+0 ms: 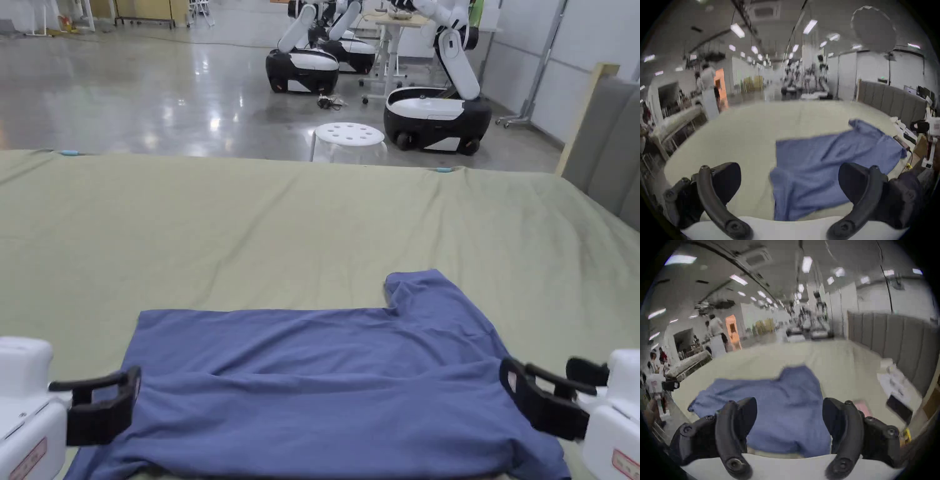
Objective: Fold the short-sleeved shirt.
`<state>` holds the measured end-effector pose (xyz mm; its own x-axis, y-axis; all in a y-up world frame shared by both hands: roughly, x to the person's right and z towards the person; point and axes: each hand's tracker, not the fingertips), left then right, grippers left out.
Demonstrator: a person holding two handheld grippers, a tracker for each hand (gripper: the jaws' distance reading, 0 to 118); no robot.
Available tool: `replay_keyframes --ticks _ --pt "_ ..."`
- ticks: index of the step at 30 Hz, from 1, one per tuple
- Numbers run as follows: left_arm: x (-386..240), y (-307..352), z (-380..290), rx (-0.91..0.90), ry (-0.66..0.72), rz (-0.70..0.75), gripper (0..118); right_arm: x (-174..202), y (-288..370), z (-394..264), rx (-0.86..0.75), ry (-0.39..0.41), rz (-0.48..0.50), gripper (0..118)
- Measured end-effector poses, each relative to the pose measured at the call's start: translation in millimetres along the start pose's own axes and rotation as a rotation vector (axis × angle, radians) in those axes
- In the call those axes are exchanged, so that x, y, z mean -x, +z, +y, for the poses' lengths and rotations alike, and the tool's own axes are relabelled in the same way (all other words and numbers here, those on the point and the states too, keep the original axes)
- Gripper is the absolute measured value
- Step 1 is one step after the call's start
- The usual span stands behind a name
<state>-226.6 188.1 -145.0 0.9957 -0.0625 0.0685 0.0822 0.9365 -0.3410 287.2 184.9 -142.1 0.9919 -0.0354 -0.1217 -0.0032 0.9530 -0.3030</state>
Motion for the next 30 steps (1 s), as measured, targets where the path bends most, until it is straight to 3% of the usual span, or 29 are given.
replay_keyframes --ticks 1,2,3,4,5,6,8,10,13,17,18,19,22,27,28,30 --pt "-7 0 7 -0.03 -0.013 0.015 116 11 0 7 -0.04 0.028 -0.015 89" --pt "-15 -2 13 -0.057 -0.024 0.029 113 23 -3 11 -0.07 0.053 -0.015 81" --pt "-20 -3 16 -0.073 -0.024 0.04 102 30 -6 16 -0.072 0.061 -0.005 58" --pt "-25 -8 19 -0.055 -0.015 0.037 56 37 -11 20 -0.056 0.053 0.006 18" --pt "-27 -13 24 -0.045 -0.006 0.028 10 43 -17 23 -0.045 0.051 0.007 7" --pt "-28 -21 27 0.012 0.015 -0.004 0 48 -25 23 -0.029 0.049 0.008 7" --pt "-27 -38 24 0.078 0.011 0.019 0 54 -35 21 -0.016 0.047 0.023 7" --pt "-20 -53 24 0.097 0.035 -0.058 0 52 -43 19 0.013 0.036 0.051 7" --pt "-4 -95 22 0.203 -0.034 0.002 0 50 -57 17 0.052 0.042 0.052 7" --pt "24 -183 22 0.354 0.021 0.016 40 34 -86 20 0.128 0.033 0.025 7" --pt "27 -205 23 0.367 0.012 0.022 83 28 -93 20 0.138 0.028 0.018 7" --pt "29 -227 21 0.413 -0.001 0.026 107 22 -101 22 0.145 0.021 0.017 7" --pt "31 -293 14 0.514 -0.071 0.062 103 0 -131 33 0.202 0.012 -0.001 7" --pt "33 -346 -2 0.596 -0.107 0.094 96 -45 -188 56 0.282 0.016 -0.069 7" --pt "32 -348 -3 0.606 -0.104 0.064 87 -57 -208 60 0.332 0.037 -0.104 7" --pt "28 -345 -1 0.618 -0.099 0.035 54 -75 -243 62 0.411 0.04 -0.133 13"
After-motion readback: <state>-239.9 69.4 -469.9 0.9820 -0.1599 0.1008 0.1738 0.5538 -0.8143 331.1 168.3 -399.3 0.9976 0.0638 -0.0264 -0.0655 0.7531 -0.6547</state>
